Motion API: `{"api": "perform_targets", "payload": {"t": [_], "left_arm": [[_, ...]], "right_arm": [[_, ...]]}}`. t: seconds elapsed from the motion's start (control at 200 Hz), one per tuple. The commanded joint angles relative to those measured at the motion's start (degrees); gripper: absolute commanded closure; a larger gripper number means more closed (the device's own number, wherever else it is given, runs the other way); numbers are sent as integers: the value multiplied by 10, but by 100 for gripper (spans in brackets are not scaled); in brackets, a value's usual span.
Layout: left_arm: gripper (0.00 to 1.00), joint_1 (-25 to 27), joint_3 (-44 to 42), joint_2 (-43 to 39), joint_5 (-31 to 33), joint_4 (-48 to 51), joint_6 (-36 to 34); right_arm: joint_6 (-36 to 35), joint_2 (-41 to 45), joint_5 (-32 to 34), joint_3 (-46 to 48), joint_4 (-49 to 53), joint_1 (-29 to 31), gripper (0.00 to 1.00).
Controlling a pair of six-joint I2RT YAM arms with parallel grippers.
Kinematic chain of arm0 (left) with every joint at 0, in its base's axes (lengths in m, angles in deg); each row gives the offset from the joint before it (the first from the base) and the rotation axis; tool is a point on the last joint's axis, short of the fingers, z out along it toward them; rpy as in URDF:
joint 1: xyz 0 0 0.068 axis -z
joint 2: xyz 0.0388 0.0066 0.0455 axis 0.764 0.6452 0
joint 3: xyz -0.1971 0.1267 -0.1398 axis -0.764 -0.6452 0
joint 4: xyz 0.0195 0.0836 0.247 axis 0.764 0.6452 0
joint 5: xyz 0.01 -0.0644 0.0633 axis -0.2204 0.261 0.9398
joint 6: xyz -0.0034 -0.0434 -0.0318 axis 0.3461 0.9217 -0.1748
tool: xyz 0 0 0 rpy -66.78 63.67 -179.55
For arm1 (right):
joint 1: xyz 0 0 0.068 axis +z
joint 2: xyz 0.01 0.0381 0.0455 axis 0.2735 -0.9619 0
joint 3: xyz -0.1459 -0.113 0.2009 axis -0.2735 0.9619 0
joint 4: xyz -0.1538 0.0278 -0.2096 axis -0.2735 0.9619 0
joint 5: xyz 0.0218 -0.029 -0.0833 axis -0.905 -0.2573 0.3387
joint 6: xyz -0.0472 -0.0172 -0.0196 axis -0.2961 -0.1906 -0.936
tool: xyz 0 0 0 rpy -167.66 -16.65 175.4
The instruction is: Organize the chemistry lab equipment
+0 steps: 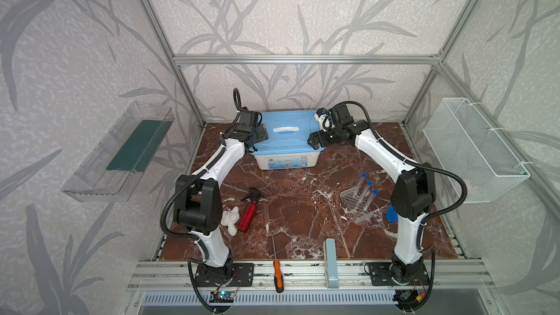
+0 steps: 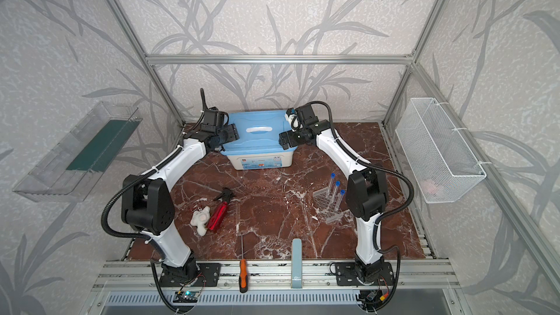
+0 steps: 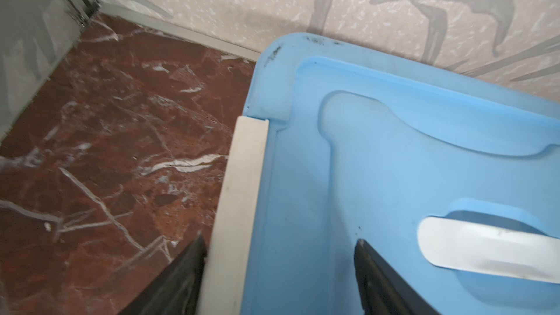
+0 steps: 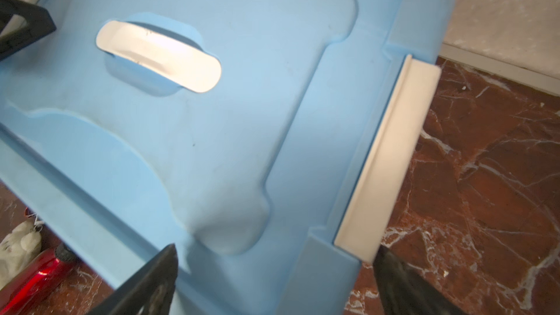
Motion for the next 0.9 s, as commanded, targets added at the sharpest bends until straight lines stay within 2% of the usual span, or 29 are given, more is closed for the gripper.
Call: {"api": "perform_targets", "payload": {"t": [0.0, 0.07, 0.105, 0.25, 0.375, 0.445, 0.63, 0.79, 0.895], "left_arm": [[10, 3, 16, -33, -3, 41, 2], [6, 2, 12, -51, 1, 47, 4], [1, 2, 8, -64, 6, 48, 5], [1, 2, -21, -132, 12, 55, 4], [1, 3, -95, -218, -28, 41, 18], [1, 3, -162, -269, -46, 22, 24], [1, -6, -288, -345, -33, 14, 36], [1, -26, -379, -376, 12, -11, 66], [1, -35, -413, -389, 73, -23, 65]], "right_arm": [[14, 68, 9, 10, -18, 2, 1], [17, 96, 30, 16, -6, 1, 1], [16, 114, 36, 26, -4, 1, 1], [12, 225, 61, 114, -13, -9, 1], [15, 344, 103, 214, -25, -28, 1], [30, 413, 111, 270, -31, -55, 1], [72, 551, 128, 401, -10, -163, 0], [87, 599, 176, 517, -34, -231, 8], [107, 591, 161, 565, -67, -269, 9]]}}
